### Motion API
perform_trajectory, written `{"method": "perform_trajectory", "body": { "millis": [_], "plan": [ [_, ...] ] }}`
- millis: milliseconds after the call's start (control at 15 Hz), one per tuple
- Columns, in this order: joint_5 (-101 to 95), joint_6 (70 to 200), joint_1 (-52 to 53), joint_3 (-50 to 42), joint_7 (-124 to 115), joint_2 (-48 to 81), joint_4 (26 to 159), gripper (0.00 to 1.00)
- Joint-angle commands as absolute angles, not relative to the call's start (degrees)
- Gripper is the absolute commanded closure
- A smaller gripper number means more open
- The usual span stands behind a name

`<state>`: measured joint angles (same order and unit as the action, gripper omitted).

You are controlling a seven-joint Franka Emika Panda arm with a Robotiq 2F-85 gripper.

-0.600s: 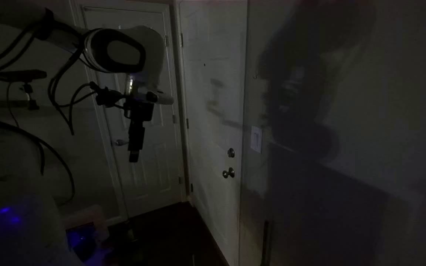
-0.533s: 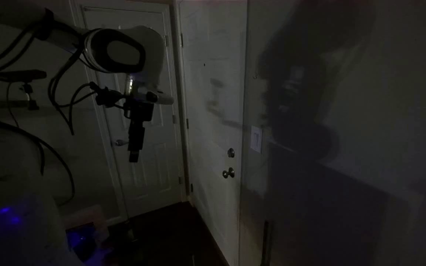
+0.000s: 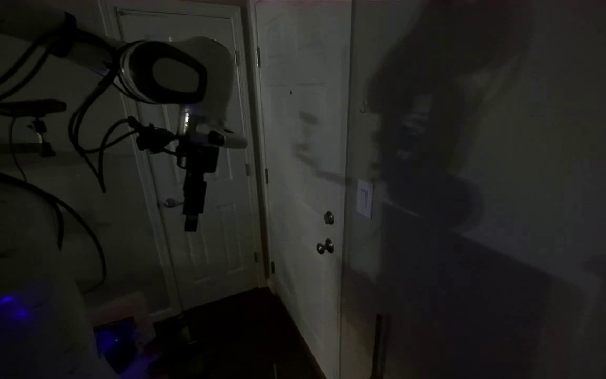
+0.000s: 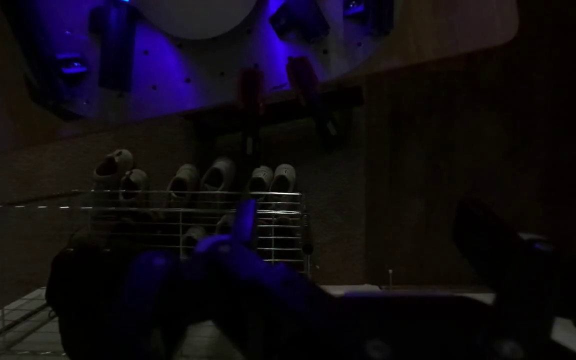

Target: Flip the switch to turn on the light

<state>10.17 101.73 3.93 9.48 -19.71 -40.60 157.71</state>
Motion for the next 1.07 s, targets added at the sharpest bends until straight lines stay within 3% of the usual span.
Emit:
{"method": "perform_trajectory", "body": {
  "millis": [0,533,1000],
  "plan": [
    [10.0,105.5,3.3,9.9,-19.3,-37.7,156.9,0.0],
    [7.9,125.3,2.9,10.3,-19.8,-21.2,149.4,0.0],
    [2.6,134.8,3.1,10.1,-23.7,-8.9,141.4,0.0]
  ]
}}
